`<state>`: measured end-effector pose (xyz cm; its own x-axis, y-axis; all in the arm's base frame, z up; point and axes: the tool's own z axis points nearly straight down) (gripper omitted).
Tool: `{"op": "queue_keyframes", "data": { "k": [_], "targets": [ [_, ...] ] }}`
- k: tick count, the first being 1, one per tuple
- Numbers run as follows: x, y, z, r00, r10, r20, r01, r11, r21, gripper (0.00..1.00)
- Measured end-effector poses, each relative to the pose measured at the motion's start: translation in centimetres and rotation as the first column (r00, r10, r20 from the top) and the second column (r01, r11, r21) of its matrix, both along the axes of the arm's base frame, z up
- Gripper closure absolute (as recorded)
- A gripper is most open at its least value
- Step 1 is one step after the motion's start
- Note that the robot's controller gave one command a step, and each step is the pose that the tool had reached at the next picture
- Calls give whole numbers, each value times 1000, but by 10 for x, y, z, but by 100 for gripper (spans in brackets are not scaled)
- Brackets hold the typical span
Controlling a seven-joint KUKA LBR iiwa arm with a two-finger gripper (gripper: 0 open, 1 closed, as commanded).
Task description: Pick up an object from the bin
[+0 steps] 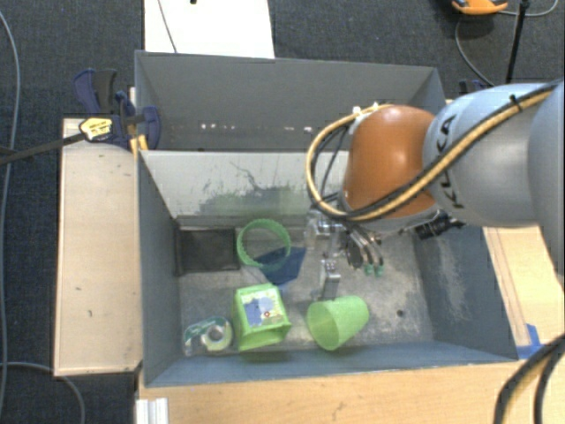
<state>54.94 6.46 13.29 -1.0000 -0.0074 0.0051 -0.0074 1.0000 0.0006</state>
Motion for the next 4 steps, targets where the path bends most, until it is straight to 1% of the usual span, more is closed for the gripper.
{"op": "queue_keyframes", "data": {
  "k": [1, 2, 3, 4],
  "targets": [
    [2, 0, 5, 1000, -2, 7, 2, 1000, 1, 0],
    [-13, -4, 8, 999, 35, 7, -35, 999, 1, 0],
    [-48, -41, 5, 988, 155, 10, -155, 988, 1, 0],
    [-65, -48, -29, 969, 248, 7, -248, 969, -4, 0]
  ]
}}
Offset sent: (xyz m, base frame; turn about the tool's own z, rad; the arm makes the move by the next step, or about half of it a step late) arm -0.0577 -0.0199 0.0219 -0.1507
